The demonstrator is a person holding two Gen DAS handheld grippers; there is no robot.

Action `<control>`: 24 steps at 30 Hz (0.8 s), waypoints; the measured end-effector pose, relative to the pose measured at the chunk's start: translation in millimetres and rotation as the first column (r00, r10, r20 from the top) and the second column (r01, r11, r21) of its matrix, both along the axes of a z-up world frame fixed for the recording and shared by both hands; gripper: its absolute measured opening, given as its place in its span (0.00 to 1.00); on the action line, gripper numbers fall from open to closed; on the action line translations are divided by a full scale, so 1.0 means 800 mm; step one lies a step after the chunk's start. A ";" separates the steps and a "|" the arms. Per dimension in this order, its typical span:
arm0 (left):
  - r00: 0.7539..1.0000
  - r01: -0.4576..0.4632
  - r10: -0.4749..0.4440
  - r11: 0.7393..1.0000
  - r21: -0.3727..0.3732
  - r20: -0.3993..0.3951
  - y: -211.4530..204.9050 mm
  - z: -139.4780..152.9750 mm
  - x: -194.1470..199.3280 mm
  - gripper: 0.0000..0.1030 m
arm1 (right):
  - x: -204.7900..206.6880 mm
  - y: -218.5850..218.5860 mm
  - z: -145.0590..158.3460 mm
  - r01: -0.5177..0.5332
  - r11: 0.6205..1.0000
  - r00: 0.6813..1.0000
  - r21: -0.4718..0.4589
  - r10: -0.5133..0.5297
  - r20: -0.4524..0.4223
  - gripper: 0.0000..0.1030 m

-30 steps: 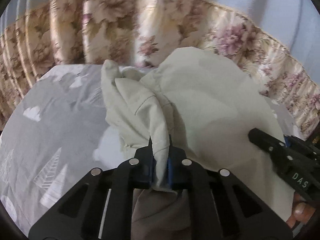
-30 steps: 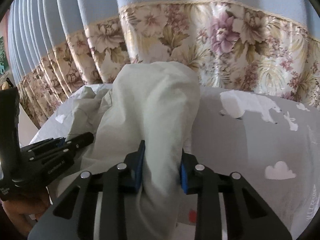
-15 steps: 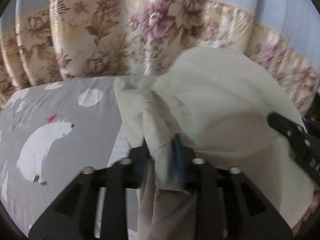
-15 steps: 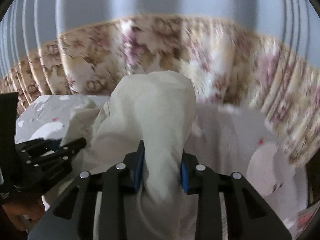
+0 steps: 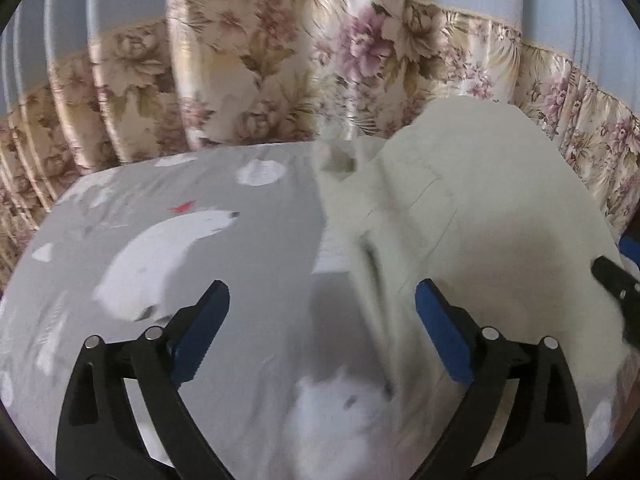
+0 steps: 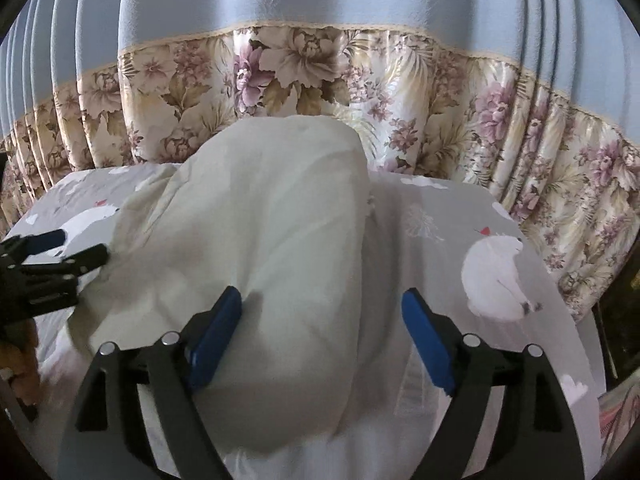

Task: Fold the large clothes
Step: 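Release both grippers and withdraw them from the folded jacket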

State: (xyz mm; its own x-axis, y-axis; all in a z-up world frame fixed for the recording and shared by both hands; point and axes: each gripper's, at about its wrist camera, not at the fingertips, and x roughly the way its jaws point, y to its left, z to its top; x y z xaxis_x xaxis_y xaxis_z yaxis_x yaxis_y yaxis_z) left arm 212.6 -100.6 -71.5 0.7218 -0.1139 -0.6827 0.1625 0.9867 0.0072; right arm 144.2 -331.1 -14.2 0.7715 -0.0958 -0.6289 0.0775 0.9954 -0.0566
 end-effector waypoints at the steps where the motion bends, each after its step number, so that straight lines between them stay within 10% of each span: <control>1: 1.000 -0.004 0.004 1.000 0.004 0.017 0.009 0.005 -0.011 0.95 | -0.010 0.003 0.007 -0.006 1.000 1.000 0.020 0.006 0.007 0.82; 24: 0.967 -0.096 0.096 0.995 -0.012 0.235 0.116 0.089 -0.115 0.97 | -0.085 0.127 0.064 0.084 0.996 0.985 0.025 -0.087 0.150 0.98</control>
State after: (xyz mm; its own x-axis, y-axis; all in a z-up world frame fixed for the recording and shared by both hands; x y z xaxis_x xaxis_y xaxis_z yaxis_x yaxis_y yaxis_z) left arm 120.9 -7.7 0.0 0.8696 -0.0368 -0.4924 0.0611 0.9976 0.0334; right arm 76.5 -229.7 37.1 0.8474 -0.1549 -0.5079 0.1684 0.9855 -0.0196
